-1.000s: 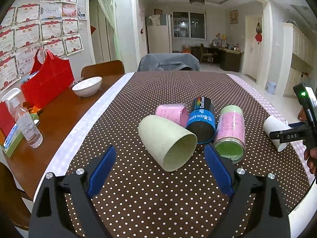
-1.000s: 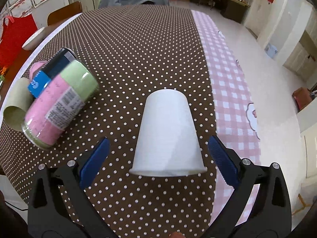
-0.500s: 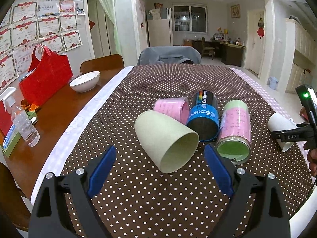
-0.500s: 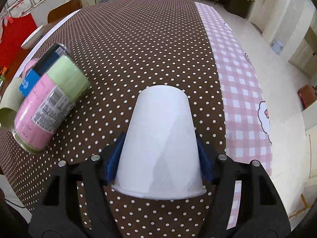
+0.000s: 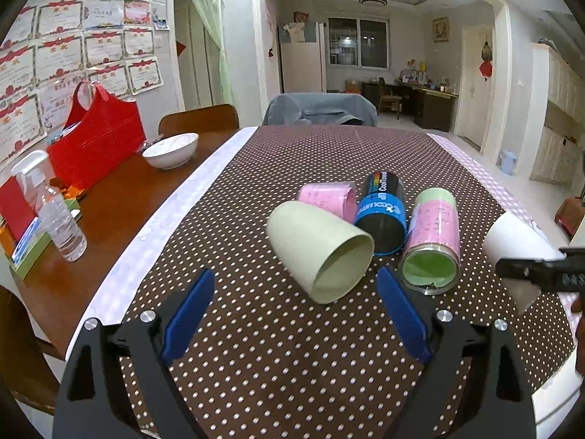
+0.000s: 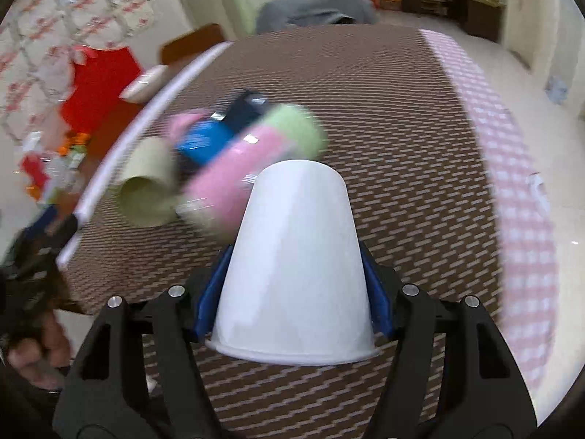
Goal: Flip cup upside down
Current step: 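Lift the white paper cup with the right gripper toward the left gripper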
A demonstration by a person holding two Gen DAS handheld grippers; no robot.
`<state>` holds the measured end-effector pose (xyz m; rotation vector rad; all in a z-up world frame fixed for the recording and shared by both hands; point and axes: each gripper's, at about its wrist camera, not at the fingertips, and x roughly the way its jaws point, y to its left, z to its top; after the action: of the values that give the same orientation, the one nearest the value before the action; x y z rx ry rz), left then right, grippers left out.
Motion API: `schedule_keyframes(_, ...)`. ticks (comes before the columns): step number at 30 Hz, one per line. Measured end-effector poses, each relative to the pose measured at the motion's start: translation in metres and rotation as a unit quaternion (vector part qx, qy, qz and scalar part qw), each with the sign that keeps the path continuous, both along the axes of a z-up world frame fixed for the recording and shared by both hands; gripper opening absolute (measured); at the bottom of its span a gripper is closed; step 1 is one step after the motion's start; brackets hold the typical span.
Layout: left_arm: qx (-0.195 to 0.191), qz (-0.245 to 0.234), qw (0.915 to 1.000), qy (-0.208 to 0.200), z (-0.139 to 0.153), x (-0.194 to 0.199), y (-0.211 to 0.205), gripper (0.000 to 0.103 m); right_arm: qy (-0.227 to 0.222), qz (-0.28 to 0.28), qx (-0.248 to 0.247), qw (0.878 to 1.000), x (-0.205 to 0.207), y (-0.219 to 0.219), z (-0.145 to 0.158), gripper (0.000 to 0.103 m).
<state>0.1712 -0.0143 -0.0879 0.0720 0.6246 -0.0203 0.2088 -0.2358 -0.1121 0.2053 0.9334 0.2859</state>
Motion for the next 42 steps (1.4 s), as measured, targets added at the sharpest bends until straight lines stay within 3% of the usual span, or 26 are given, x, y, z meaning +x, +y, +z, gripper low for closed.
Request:
schedule_keyframes(7,-0.006,0.018,0.9998,-0.009,0.003,-0.026,0.019,0.089,-0.014,0.014,0.031,0.999,-0.028,0.047,-0.003,0.065)
schedule_keyframes(17,-0.014,0.033,0.9991,-0.020,0.008,-0.051,0.032,0.089,-0.016,-0.034,0.009,0.999,-0.018,0.070,-0.027,0.060)
schedule_keyframes(22,-0.012,0.036,0.9991,-0.019,0.008,-0.054,0.034,0.089,-0.029,-0.039,0.029,0.998,-0.020,0.063,-0.026,0.061)
schedule_keyframes(29,-0.005,0.024,0.9995,-0.019,0.010,-0.058,0.024,0.089,-0.076,-0.052,0.052,0.994,-0.044,0.040,0.002,0.092)
schedule_keyframes(42,0.005,0.008,0.9997,-0.023,0.027,-0.080,-0.001,0.089,-0.101,-0.069,0.051,0.991,-0.076,0.014,0.025,0.097)
